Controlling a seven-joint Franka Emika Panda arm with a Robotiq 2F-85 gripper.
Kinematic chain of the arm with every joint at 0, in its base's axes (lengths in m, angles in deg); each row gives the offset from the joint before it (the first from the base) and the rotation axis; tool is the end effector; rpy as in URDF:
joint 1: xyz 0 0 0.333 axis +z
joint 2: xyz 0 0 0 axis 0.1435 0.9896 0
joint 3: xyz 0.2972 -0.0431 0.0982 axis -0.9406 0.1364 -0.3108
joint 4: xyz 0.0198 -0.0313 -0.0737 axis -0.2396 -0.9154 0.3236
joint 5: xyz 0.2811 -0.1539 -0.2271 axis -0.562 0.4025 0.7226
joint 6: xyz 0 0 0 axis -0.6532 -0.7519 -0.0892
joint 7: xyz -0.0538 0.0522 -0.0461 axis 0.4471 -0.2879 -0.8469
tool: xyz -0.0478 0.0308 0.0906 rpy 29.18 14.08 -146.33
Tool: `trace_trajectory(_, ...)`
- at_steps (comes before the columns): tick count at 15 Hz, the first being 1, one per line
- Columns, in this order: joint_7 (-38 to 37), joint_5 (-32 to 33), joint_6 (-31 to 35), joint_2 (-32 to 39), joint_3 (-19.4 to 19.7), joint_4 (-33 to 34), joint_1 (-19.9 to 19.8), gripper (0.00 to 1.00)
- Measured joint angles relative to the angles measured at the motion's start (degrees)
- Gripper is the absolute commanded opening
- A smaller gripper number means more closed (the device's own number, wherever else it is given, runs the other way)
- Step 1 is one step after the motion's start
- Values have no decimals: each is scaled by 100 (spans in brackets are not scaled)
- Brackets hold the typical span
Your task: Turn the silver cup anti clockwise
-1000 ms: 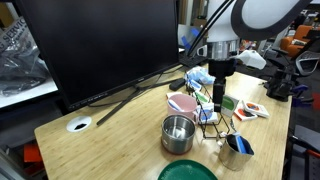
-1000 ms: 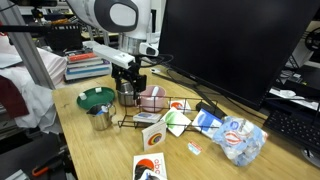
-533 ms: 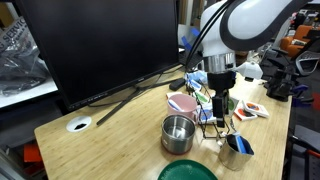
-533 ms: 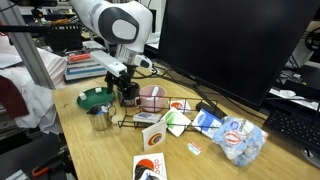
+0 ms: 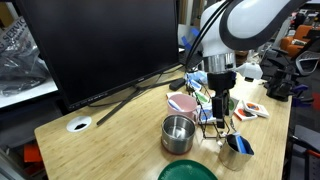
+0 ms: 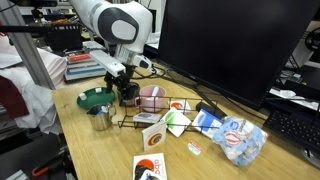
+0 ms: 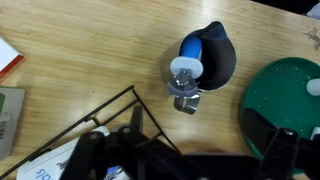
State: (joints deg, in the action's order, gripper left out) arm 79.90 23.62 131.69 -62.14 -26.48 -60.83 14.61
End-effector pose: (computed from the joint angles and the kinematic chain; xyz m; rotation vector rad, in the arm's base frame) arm 0.4797 0.1208 0.2628 -2.9176 -0.3298 0.5183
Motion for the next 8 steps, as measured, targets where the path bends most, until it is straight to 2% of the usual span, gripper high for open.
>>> trace_trajectory(8, -14, -3, 47, 211, -82, -7, 15, 100)
